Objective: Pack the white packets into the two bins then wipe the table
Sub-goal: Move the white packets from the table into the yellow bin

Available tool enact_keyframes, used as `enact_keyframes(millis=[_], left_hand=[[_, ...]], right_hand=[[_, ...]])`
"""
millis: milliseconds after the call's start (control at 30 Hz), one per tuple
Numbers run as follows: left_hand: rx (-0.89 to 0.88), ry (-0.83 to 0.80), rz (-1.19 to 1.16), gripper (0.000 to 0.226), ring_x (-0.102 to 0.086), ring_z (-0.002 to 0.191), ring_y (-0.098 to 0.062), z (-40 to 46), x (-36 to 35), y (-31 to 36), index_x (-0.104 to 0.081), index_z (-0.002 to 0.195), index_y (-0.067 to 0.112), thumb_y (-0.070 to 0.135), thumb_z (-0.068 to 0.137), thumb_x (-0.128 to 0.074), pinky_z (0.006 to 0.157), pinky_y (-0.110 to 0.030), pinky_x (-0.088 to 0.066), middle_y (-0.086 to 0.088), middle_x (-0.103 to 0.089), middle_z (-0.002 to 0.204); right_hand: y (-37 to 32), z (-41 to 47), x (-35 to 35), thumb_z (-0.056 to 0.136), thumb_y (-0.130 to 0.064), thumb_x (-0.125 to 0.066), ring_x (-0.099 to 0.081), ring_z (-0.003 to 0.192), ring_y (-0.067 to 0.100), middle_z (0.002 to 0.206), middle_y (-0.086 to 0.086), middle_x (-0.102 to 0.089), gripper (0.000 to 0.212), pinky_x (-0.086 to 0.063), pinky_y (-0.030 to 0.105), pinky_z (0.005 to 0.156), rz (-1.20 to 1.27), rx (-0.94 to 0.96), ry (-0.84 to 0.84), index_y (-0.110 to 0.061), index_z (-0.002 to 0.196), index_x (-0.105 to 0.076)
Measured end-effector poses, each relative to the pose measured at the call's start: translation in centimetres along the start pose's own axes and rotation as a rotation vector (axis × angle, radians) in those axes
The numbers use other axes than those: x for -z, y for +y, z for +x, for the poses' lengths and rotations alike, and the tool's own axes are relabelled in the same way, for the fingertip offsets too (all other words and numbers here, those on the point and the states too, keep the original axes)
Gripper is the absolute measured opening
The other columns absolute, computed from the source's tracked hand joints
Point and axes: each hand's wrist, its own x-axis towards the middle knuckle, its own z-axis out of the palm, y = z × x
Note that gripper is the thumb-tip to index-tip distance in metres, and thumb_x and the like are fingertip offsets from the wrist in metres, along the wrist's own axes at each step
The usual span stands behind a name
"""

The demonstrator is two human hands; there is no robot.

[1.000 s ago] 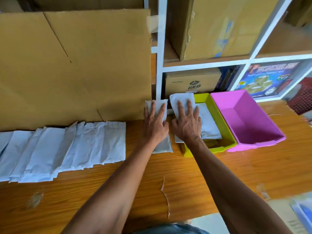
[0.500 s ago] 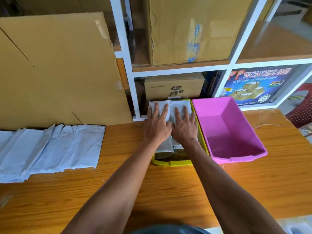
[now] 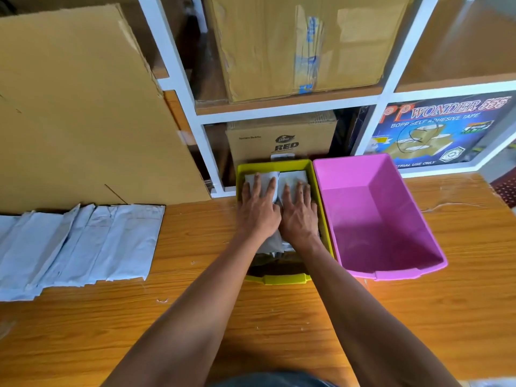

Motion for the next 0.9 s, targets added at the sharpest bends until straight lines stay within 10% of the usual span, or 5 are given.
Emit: enact_keyframes(millis=[167,900], left_hand=[[-0.014,-0.019,0.053,0.07,0.013,0.163,-0.032,0.4,-2.2,-0.4,0.004,0.168,0.04,0.044,0.11,-0.035,0.132,-0.056,-0.005,-0.001,0.014,0.177],[-0.067,-0.017,0.0,0.081,0.02,0.161,-0.025,3.4,-6.7,-2.1,0.008,0.169,0.027,0.066,0.097,0.012,0.132,-0.05,0.003,0.0,0.018,0.176]], right_hand=[[0.5,0.4,-1.6,0.113,-0.038,-0.029,0.02,0.159,0.035,0.172,0.021,0.019,0.073,0.01,0.046,0.13,-0.042,0.027,-0.003,-0.008,0.166,0.01],[2.2,2.4,-4.9,0.111,-0.034,-0.034,0.024,0.158,0.034,0.172,0.016,0.022,0.075,0.01,0.048,0.13,-0.079,0.154,0.065,-0.007,0.166,0.008]])
